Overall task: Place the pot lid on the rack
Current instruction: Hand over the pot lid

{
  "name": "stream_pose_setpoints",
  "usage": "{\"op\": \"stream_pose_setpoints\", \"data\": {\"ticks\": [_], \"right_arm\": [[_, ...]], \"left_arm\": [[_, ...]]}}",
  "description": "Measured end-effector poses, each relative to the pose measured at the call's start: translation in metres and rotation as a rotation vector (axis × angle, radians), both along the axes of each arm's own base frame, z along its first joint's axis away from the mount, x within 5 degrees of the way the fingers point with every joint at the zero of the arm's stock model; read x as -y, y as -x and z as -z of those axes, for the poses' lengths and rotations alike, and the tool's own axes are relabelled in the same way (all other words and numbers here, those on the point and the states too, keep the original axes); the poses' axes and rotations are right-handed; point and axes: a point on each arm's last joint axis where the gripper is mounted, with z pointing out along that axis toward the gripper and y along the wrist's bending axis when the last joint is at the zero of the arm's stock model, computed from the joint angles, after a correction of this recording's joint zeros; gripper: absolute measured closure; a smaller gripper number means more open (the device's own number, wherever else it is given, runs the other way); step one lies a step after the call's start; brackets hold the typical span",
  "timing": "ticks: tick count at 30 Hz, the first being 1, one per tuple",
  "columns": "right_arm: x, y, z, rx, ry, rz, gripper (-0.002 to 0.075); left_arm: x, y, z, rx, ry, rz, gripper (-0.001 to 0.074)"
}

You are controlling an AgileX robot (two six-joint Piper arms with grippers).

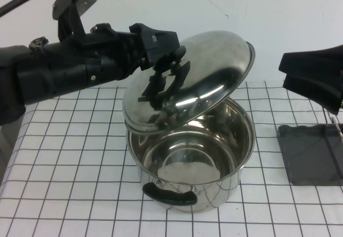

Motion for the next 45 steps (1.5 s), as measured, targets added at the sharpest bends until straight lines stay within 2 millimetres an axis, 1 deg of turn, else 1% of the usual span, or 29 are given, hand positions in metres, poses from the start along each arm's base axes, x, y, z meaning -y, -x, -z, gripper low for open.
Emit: {"op": "stream_pose_setpoints", "data": {"ticks": [10,21,27,33,35,37,42,45], "right_arm": [[-0.004,-0.024,-0.009,-0.037,-0.036,-0.008,0.0200],[-0.042,-0.048,0.002,-0.109,-0.034,-0.090,0.0200],[-0.051,-0.060,-0.003,-0.090,-0.035,-0.109,0.0200],[-0.059,-0.066,-0.006,-0.077,-0.035,-0.130,0.0207],[-0.060,-0.066,-0.005,-0.080,-0.033,-0.129,0.0237],[-0.061,-0.067,-0.004,-0.082,-0.032,-0.130,0.0286],[-0.062,-0.067,-0.005,-0.085,-0.045,-0.132,0.0457],[-0.064,-0.066,-0.007,-0.080,-0.058,-0.148,0.0540]], "left_arm": [[0.000,0.000,0.000,0.003,-0.002,0.000,0.0400],[0.000,0.000,0.000,0.011,-0.008,0.002,0.0400],[0.000,0.000,0.000,0.030,-0.021,0.006,0.0400],[0.000,0.000,0.000,0.043,-0.030,0.009,0.0400],[0.000,0.000,0.000,0.045,-0.031,0.009,0.0400],[0.000,0.000,0.000,0.045,-0.031,0.009,0.0400],[0.000,0.000,0.000,0.050,-0.039,0.007,0.0400],[0.000,0.000,0.001,0.051,-0.043,0.004,0.0400]]}}
